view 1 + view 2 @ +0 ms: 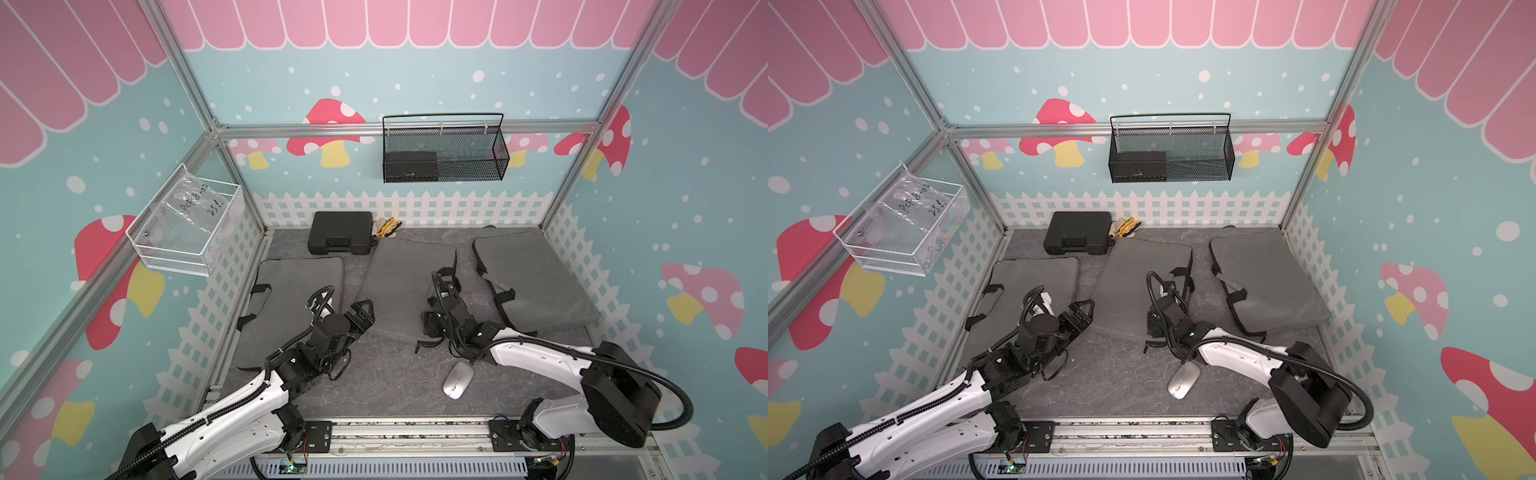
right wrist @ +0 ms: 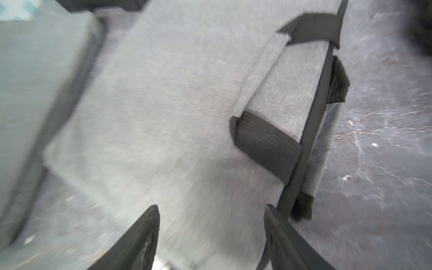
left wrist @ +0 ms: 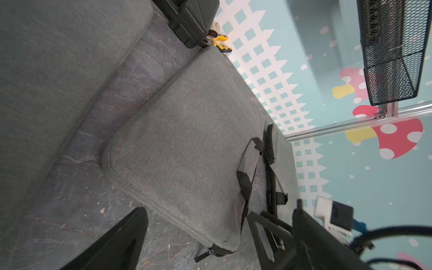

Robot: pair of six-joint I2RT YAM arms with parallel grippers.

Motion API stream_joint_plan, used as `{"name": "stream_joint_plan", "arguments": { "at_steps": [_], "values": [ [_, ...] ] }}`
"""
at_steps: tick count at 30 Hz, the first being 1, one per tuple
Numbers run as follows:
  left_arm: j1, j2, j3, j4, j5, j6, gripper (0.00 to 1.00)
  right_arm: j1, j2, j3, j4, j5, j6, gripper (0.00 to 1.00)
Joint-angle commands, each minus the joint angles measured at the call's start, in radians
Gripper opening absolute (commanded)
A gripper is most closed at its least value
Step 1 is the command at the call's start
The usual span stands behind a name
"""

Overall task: Put the mouse into the laptop bag
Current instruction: Zip the zipper on the zippered laptop bag.

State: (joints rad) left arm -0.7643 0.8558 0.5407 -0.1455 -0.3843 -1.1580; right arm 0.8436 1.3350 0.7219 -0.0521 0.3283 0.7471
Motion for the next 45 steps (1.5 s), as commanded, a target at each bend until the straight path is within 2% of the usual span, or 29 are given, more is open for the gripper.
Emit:
{"name": "stream_joint_plan", "arguments": {
  "at_steps": [1,5,8,14,22,29,32,39,45],
  "values": [
    [0.013,0.004,0.051,-0.026,-0.031,0.054,0.99,0.095,-0.063,-0.030,-0.152,0.129,0.123,0.72],
    [0.024,0.016,0.090,-0.068,-0.037,0.104,0.99,0.211,-0.064,-0.099,-0.117,0.177,0.300,0.67],
    [0.029,0.029,0.121,-0.129,-0.040,0.138,0.99,0.276,-0.024,-0.103,-0.124,0.202,0.377,0.67],
    [0.059,0.023,0.127,-0.168,-0.025,0.150,0.99,0.338,0.190,0.009,-0.217,0.205,0.482,0.66],
    [0.089,-0.007,0.101,-0.163,0.000,0.155,0.99,0.347,0.375,0.121,-0.292,0.228,0.530,0.63],
    [0.103,-0.021,0.090,-0.157,0.013,0.156,0.99,0.347,0.511,0.240,-0.516,0.323,0.678,0.63],
    [0.110,-0.021,0.087,-0.154,0.018,0.155,0.99,0.347,0.549,0.261,-0.531,0.332,0.692,0.63],
    [0.118,-0.015,0.087,-0.149,0.035,0.155,0.99,0.347,0.556,0.266,-0.531,0.351,0.726,0.54],
    [0.126,-0.016,0.082,-0.147,0.048,0.156,0.99,0.347,0.607,0.273,-0.526,0.354,0.745,0.43]
  ]
}}
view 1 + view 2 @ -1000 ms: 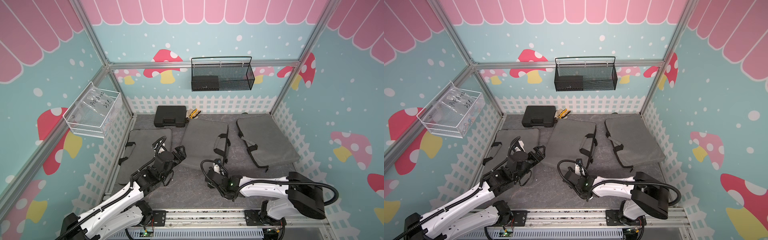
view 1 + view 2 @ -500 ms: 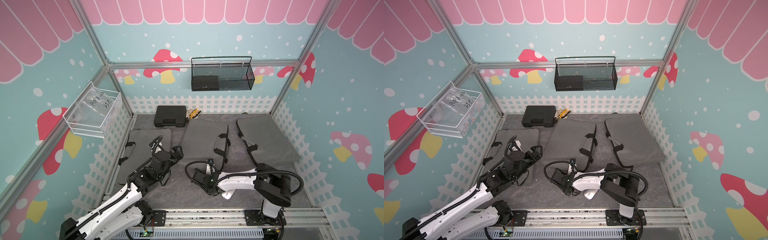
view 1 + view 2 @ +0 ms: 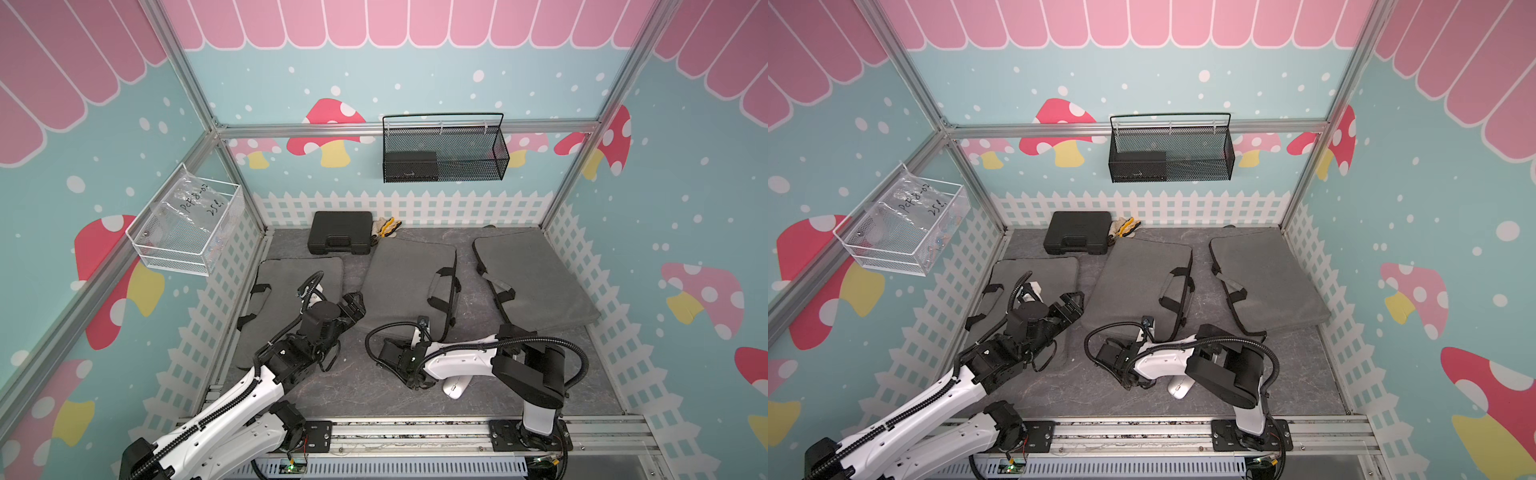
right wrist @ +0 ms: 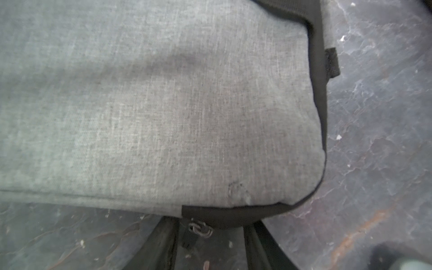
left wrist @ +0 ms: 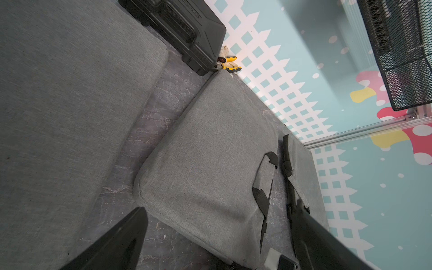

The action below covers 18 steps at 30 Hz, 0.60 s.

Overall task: Put the mouse into the laptop bag
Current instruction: Zip the zipper on the zippered laptop bag.

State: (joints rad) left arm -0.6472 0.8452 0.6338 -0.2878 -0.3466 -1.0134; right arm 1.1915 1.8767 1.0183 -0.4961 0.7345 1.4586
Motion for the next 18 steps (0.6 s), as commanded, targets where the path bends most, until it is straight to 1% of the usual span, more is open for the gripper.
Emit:
{"name": "stream_joint_plan", "arguments": {
  "at_steps": [1,7,9,13,15,18],
  "values": [
    [0.011,-0.005,-0.011,-0.004,0.014,0.012,0.99,-0.001,0.070,-0.021,-0.081,-0.052,0.034,0.42],
    [0.020,-0.013,-0.017,-0.004,0.021,0.009,0.99,-0.001,0.076,-0.024,-0.009,-0.080,-0.002,0.35],
    [0.022,-0.014,-0.017,-0.003,0.021,0.009,0.99,-0.001,0.080,-0.028,0.016,-0.092,-0.018,0.29],
    [0.027,-0.015,-0.020,-0.002,0.021,0.009,0.99,-0.001,0.079,-0.030,0.055,-0.107,-0.043,0.15],
    [0.030,-0.015,-0.022,-0.001,0.021,0.009,0.99,-0.001,0.067,-0.042,0.087,-0.120,-0.064,0.10],
    [0.031,-0.012,-0.029,0.013,0.064,0.005,0.99,-0.001,0.032,-0.073,0.156,-0.154,-0.112,0.03]
  ]
}}
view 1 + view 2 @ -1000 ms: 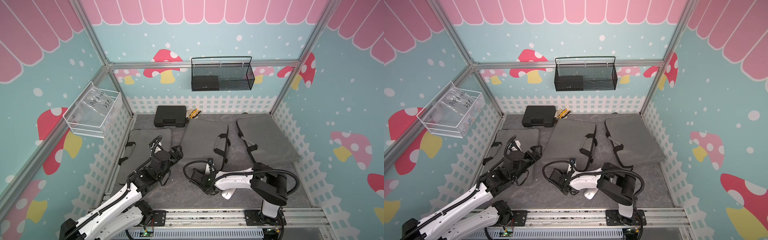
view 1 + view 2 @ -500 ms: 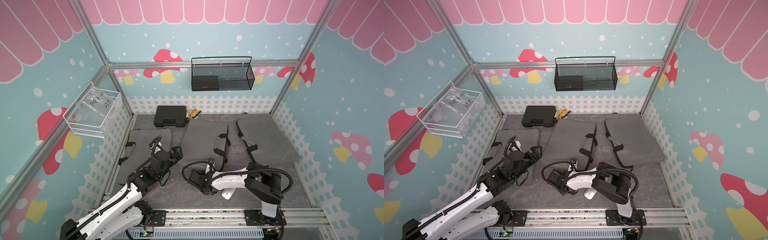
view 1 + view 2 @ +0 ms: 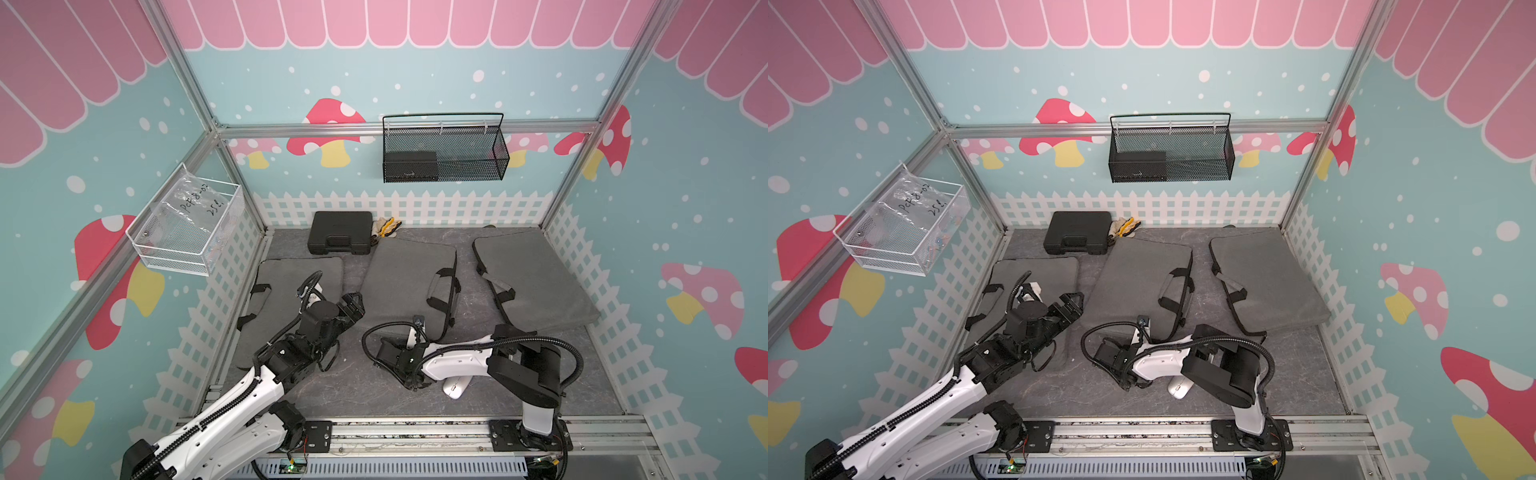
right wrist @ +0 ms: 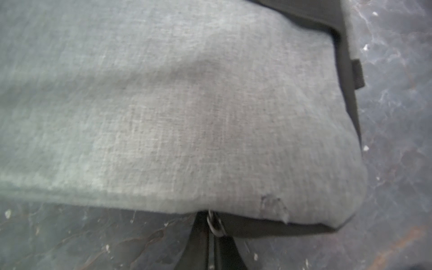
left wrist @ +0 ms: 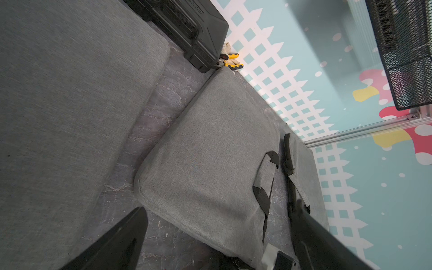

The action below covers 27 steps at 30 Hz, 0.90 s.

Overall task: Put the mouse into the laptop bag
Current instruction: Zip the zipper on the zippered laptop bag.

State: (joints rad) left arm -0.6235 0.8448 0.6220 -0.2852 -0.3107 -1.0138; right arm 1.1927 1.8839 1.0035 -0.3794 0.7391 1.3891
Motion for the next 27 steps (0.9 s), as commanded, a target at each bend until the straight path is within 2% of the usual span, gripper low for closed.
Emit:
{"name": "stream_joint_plan", "arguments": {
  "at_steps": [1,6,10,14,20,27],
  "values": [
    [0.007,-0.010,-0.022,0.018,0.043,0.000,0.99,-0.002,0.002,-0.073,0.068,-0.171,-0.060,0.02],
    [0.007,0.011,-0.069,0.092,0.134,-0.070,0.99,-0.001,-0.108,-0.155,0.187,-0.226,-0.149,0.00],
    [0.006,0.062,-0.129,0.197,0.221,-0.148,0.99,-0.001,-0.177,-0.184,0.209,-0.245,-0.209,0.00],
    [-0.025,0.133,-0.207,0.366,0.271,-0.226,0.99,-0.002,-0.208,-0.184,0.227,-0.302,-0.266,0.00],
    [-0.133,0.262,-0.222,0.516,0.211,-0.283,0.99,-0.004,-0.251,-0.195,0.243,-0.361,-0.315,0.00],
    [-0.194,0.355,-0.257,0.639,0.134,-0.345,0.99,-0.004,-0.284,-0.225,0.303,-0.413,-0.358,0.00]
  ]
}}
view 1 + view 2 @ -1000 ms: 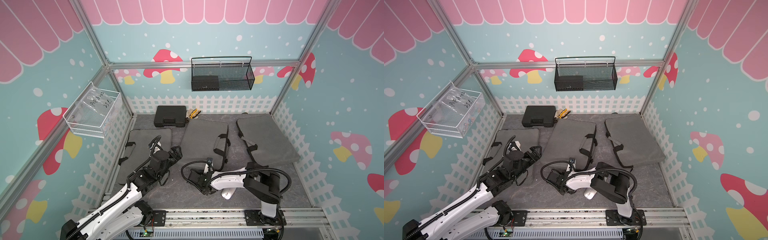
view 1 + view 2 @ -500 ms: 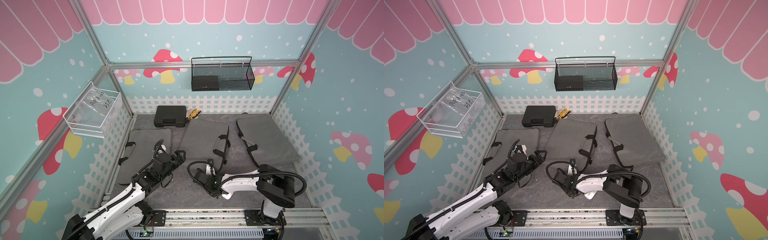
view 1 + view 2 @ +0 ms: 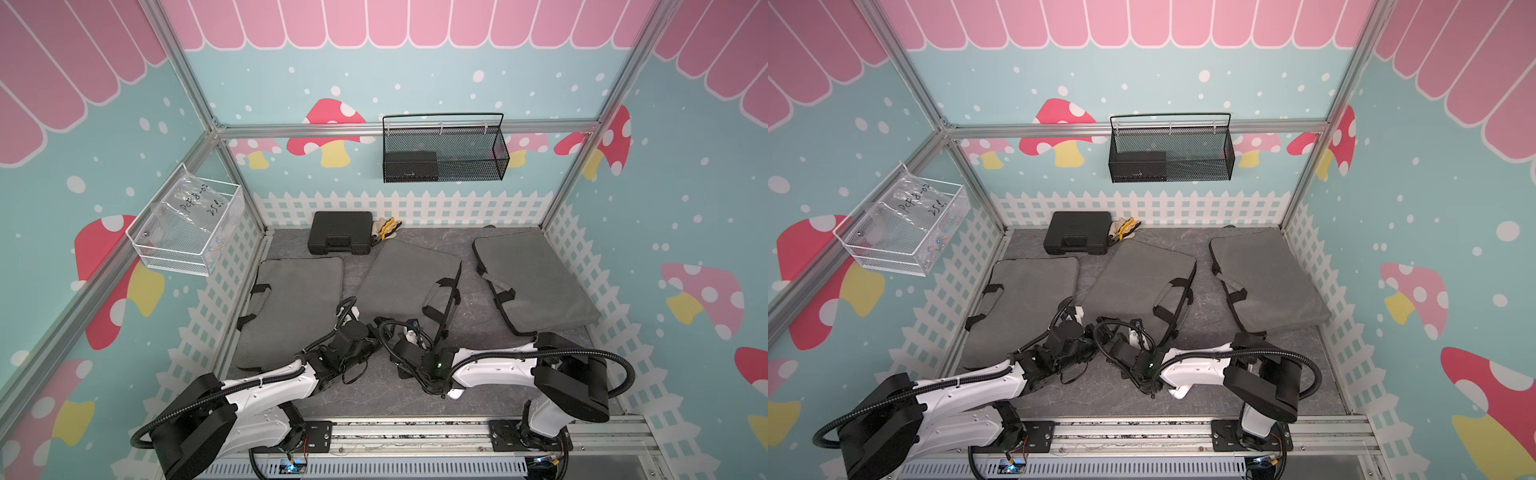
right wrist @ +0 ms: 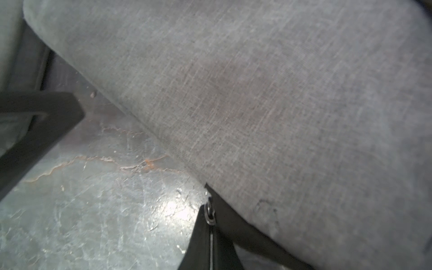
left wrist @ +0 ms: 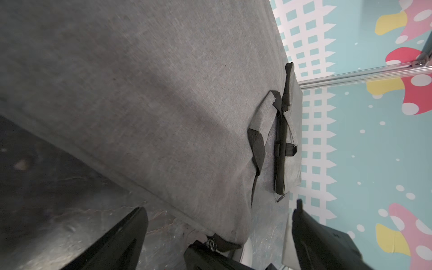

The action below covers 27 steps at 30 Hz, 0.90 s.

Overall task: Put the mouse into the laptop bag
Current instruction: Zip the zipper on the zippered laptop bag.

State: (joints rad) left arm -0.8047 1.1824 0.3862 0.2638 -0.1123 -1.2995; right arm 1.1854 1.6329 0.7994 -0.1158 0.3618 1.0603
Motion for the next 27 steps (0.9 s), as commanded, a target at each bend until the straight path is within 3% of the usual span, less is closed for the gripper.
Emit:
{"name": "stream_joint_plan", "arguments": {
  "at_steps": [1,9,12,14,17,23,27],
  "values": [
    [-0.012,0.028,-0.025,0.105,-0.068,-0.064,0.99,0.003,-0.041,-0.028,0.054,-0.040,-0.041,0.00],
    [-0.016,0.153,-0.044,0.255,-0.067,-0.106,0.99,0.003,-0.099,-0.074,0.152,-0.070,-0.135,0.00],
    [-0.016,0.205,-0.025,0.272,-0.058,-0.110,0.93,0.005,-0.119,-0.097,0.192,-0.080,-0.165,0.00],
    [-0.017,0.236,-0.018,0.297,-0.061,-0.112,0.80,0.005,-0.140,-0.113,0.209,-0.080,-0.181,0.00],
    [-0.008,0.266,0.002,0.286,-0.070,-0.106,0.44,0.005,-0.174,-0.144,0.226,-0.072,-0.200,0.00],
    [0.039,0.298,0.056,0.216,-0.043,-0.079,0.00,-0.011,-0.195,-0.216,0.229,-0.073,-0.188,0.00],
    [0.068,0.287,0.060,0.194,-0.028,-0.066,0.00,-0.055,-0.234,-0.283,0.227,-0.097,-0.167,0.00]
  ]
}}
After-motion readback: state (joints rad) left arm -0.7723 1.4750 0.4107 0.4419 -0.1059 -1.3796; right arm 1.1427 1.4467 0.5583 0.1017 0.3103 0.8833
